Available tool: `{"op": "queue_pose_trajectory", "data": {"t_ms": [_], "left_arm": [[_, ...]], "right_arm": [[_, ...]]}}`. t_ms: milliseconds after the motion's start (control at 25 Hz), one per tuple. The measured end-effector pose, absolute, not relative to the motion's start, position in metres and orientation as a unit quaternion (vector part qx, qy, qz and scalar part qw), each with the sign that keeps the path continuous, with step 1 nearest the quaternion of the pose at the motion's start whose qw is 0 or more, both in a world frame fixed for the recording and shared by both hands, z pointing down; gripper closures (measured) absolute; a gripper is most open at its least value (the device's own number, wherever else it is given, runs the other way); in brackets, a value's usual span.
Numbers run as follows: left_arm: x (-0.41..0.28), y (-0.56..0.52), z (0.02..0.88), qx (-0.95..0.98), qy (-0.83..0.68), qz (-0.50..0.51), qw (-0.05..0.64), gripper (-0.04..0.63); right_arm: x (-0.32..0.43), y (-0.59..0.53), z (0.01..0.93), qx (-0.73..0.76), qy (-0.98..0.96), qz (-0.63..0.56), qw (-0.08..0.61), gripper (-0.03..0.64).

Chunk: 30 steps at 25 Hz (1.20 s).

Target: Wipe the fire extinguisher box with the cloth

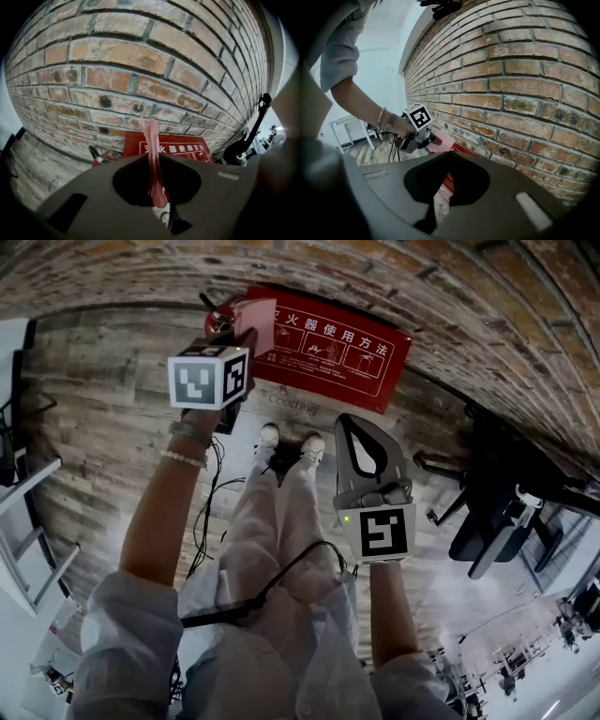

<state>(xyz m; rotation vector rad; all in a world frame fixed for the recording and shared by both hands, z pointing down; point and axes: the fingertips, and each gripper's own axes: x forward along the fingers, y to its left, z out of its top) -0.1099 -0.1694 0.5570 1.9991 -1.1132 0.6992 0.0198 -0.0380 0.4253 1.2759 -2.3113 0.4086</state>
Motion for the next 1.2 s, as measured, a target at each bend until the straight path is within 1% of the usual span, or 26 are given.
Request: {"op": "queue_pose_trajectory", "data": {"t_ms": [160, 320, 800, 1000, 1200], "left_arm": [[-0.077, -0.148, 0.536, 0.791, -0.401, 0.259, 0.383, 0.583], [-0.032, -0.127, 0.528, 0.810, -0.359, 0.255, 0.387, 0.583], [0.096, -0.068, 0.541, 0.841, -0.242, 0.271, 0.401, 0.583], [0.125, -0.055, 0.563, 0.829, -0.224, 0.286, 0.424, 0.583], [0.135, -0.050, 0.585, 0.815, -0.231, 0.301, 0.438, 0.583]], "right_arm": [[0.032, -0.029, 0.423, 0.474, -0.835, 0.156, 0.231, 0.609], [0.048, -0.020, 0.425, 0.487, -0.826, 0.168, 0.228, 0.609], [0.093, 0.003, 0.434, 0.521, -0.802, 0.184, 0.226, 0.609], [0.105, 0.010, 0.441, 0.526, -0.797, 0.191, 0.227, 0.609], [0.111, 0.014, 0.448, 0.527, -0.795, 0.199, 0.224, 0.609]]}}
